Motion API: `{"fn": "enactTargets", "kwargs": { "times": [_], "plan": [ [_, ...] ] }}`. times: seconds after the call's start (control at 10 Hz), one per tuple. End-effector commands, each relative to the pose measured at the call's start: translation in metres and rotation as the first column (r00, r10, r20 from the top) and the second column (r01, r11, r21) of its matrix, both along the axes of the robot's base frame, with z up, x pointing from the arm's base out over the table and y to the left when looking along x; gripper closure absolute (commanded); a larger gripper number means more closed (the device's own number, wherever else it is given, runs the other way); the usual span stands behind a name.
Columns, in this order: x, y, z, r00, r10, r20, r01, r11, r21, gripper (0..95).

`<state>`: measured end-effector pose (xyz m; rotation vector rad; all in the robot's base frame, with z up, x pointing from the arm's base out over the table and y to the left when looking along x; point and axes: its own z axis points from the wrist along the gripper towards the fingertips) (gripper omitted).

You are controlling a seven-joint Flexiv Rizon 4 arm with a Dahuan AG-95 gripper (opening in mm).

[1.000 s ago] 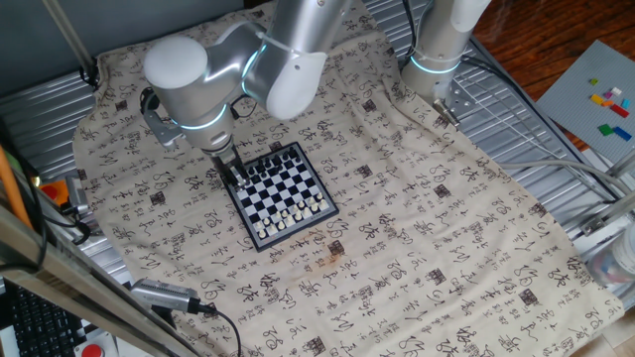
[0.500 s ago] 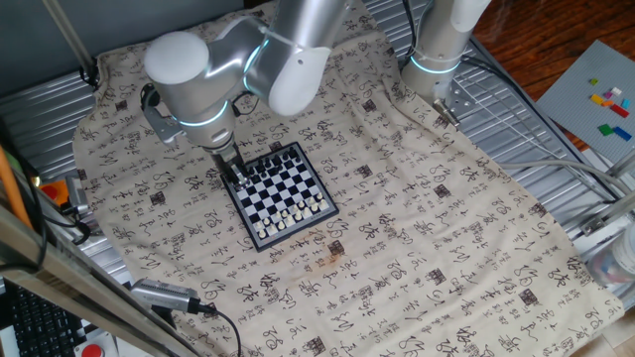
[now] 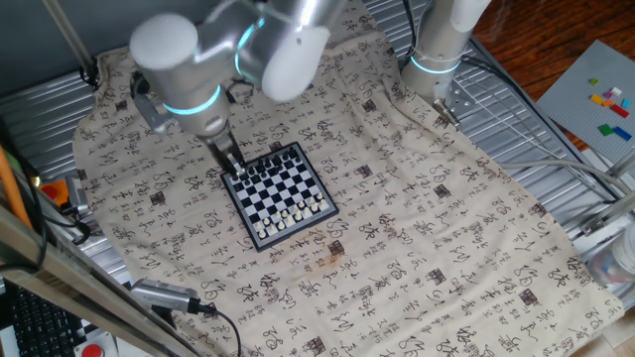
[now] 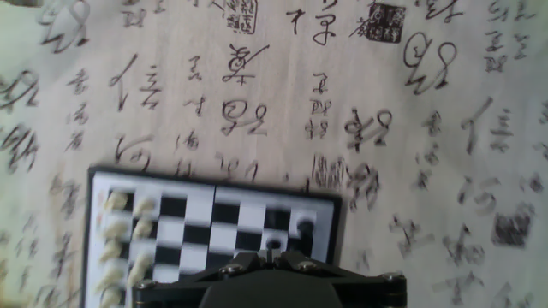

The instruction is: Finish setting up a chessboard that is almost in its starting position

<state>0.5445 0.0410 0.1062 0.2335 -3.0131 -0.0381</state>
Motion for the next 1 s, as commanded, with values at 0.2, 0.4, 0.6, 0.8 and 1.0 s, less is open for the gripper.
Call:
{"fn": "enactTargets", "kwargs": {
  "times": [0.2,0.4,0.6,0.8,1.0],
  "plan": [
    [-0.0103,0.0072,0.0124,1.000,0.010,0.003,-0.010,1.000,-0.004,95.0],
    [-0.0106,0.0081,0.0154,1.000,0.008,0.003,-0.008,1.000,-0.001,95.0],
    [-0.0104,0.0084,0.0158,1.000,0.020,0.004,-0.020,1.000,0.004,95.0],
    [-0.0103,0.0085,0.0159,0.999,0.035,0.002,-0.035,0.999,-0.001,95.0],
    [-0.0103,0.0085,0.0158,0.999,0.039,0.001,-0.039,0.999,-0.003,95.0]
  ]
}}
